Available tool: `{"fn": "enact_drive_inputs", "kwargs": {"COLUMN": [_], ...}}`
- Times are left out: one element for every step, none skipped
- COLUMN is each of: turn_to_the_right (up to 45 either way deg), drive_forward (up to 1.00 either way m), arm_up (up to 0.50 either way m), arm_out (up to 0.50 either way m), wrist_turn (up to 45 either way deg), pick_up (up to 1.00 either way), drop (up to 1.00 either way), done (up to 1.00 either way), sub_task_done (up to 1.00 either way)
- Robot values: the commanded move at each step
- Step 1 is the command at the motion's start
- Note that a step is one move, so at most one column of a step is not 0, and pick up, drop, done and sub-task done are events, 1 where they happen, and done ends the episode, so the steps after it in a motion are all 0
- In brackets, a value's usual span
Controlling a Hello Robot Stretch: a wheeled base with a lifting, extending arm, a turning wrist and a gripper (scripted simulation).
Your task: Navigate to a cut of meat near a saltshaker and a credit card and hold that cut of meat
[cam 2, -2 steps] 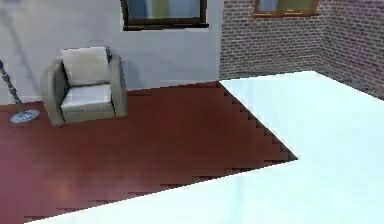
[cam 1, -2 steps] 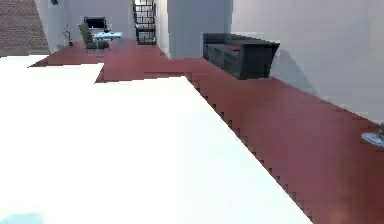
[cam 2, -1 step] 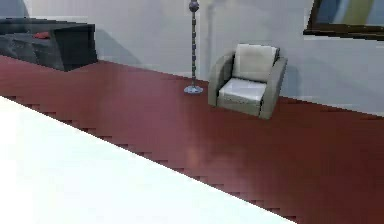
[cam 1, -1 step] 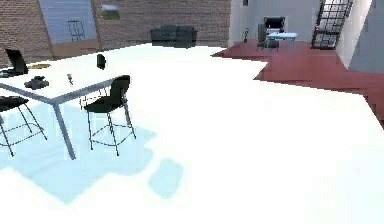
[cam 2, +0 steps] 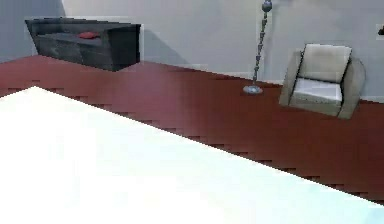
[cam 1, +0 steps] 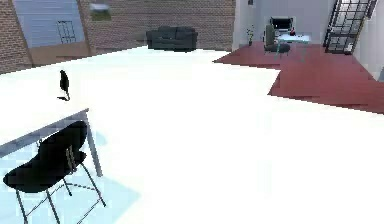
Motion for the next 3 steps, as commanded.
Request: {"fn": "enact_drive_inputs", "kwargs": {"turn_to_the_right": [0.0,-24.0,0.0], "drive_forward": [1.00,0.00,0.10], "arm_up": [0.00,0.00,0.00], "arm_out": [0.00,0.00,0.00], "wrist_turn": [0.0,0.0,0.0], "pick_up": [0.00,0.00,0.00], "drop": [0.00,0.00,0.00], "done": [0.00,0.00,0.00], "sub_task_done": [0.00,0.00,0.00]}}
